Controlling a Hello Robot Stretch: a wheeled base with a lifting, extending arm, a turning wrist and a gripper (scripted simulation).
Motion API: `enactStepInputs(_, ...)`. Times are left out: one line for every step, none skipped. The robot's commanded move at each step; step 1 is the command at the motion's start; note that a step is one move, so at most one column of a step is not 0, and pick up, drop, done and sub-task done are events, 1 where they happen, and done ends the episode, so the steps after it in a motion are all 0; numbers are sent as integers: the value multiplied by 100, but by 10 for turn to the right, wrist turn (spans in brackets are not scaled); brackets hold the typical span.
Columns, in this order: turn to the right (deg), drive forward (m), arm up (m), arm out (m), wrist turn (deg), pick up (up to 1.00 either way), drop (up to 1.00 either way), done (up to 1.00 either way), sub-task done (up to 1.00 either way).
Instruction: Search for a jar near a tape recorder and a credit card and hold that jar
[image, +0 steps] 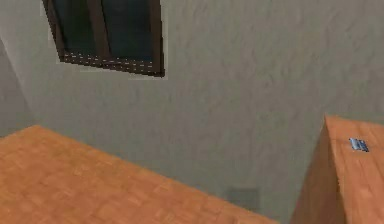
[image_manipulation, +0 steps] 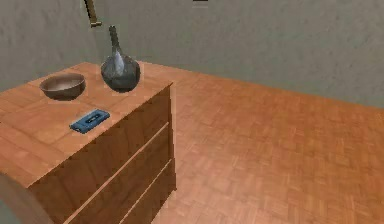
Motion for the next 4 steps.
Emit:
enactStepInputs(-150,0,0,0,0,0,0,0,0)
enactStepInputs(450,0,0,0,0,0,0,0,0)
enactStepInputs(360,0,0,0,0,0,0,0,0)
enactStepInputs(0,35,0,0,0,0,0,0,0)
